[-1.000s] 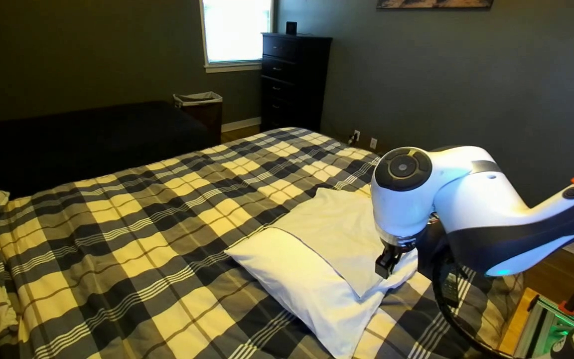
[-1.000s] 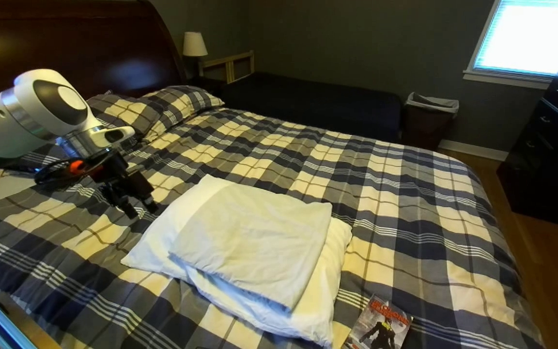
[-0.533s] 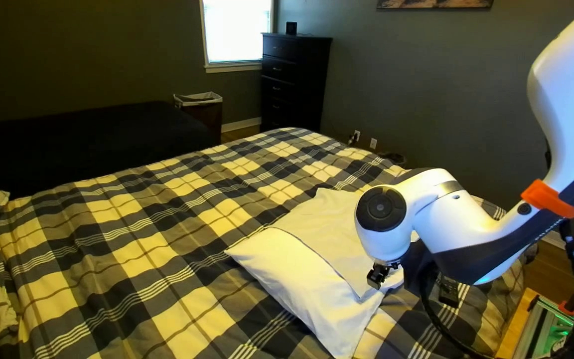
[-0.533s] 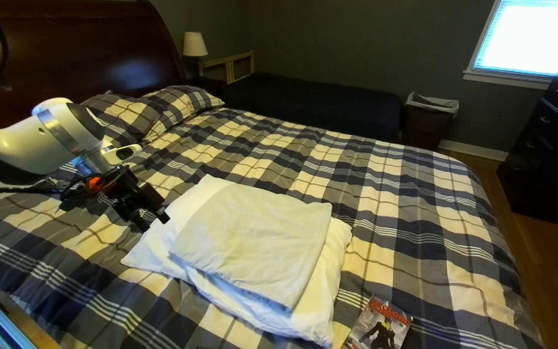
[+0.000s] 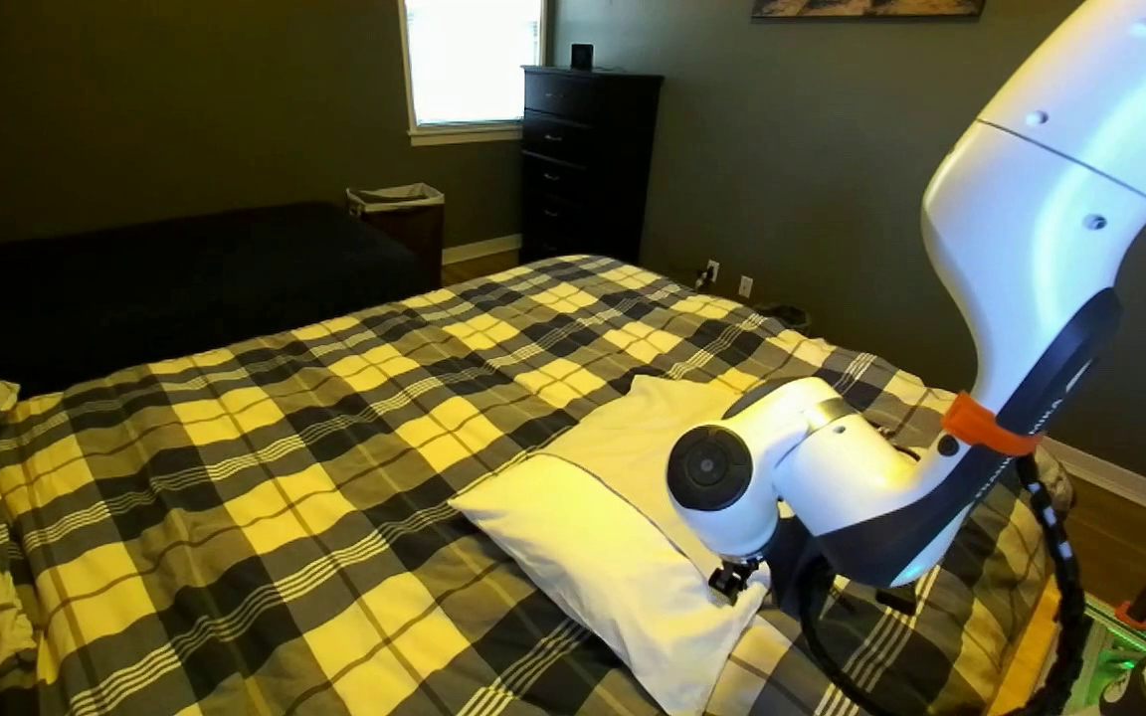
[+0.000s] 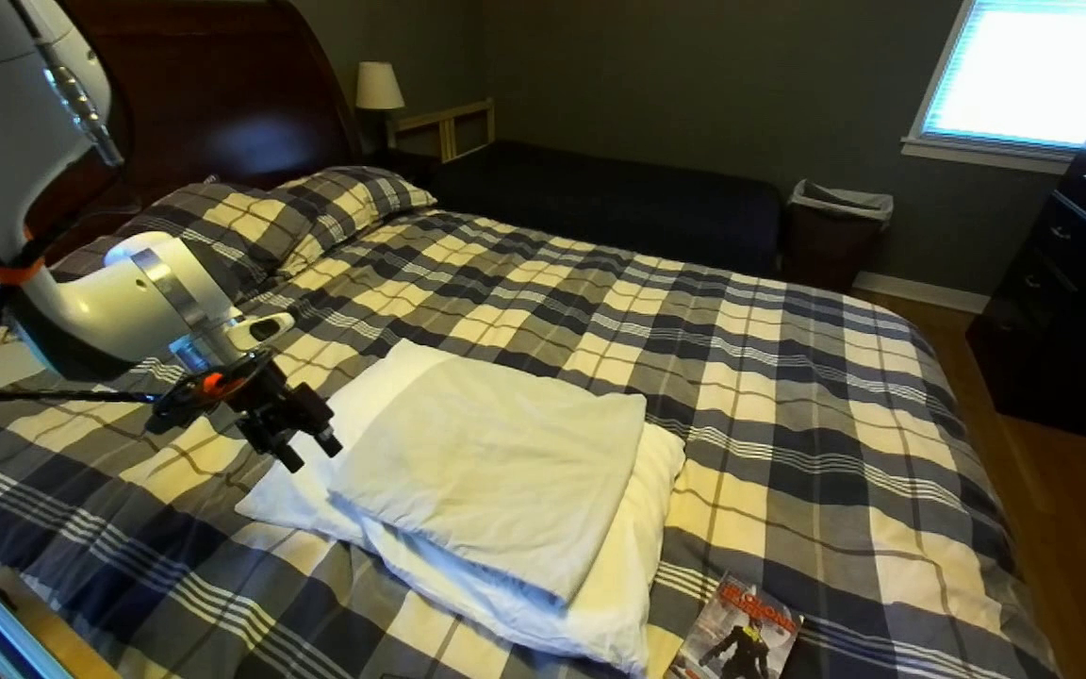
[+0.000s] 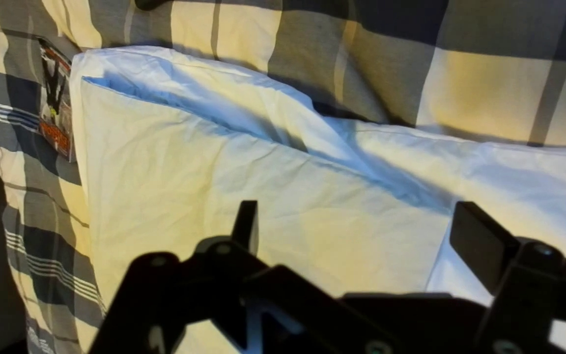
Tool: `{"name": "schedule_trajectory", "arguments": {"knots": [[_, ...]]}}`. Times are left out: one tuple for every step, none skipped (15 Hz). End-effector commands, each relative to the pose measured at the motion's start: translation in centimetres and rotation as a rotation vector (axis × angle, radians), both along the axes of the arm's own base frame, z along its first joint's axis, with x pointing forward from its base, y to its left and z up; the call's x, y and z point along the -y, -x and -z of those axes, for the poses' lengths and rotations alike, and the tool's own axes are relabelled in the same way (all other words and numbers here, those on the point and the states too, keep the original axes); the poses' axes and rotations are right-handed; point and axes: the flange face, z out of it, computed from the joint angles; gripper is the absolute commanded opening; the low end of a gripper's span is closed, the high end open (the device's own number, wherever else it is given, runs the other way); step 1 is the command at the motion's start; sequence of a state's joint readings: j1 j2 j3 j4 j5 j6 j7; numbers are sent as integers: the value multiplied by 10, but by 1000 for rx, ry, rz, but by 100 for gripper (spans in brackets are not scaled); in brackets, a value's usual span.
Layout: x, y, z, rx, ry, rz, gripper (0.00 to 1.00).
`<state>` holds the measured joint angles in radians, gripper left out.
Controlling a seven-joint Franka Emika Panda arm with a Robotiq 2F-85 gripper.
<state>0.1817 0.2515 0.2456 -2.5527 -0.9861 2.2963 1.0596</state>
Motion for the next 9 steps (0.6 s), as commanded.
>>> {"name": "schedule_trajectory", "arguments": {"knots": [[-9, -10, 30, 12, 10, 14, 100], [-11, -12, 35, 16, 16, 21, 100], [-14, -13, 41, 18, 20, 32, 100], [-16, -16, 47, 17, 20, 42, 100], [-18, -17, 52, 19, 27, 52, 100], [-19, -20, 56, 21, 27, 59, 100], [-20, -22, 61, 24, 25, 69, 100], [-21, -24, 65, 23, 25, 74, 100], [-19, -26, 70, 21, 26, 84, 100]]}}
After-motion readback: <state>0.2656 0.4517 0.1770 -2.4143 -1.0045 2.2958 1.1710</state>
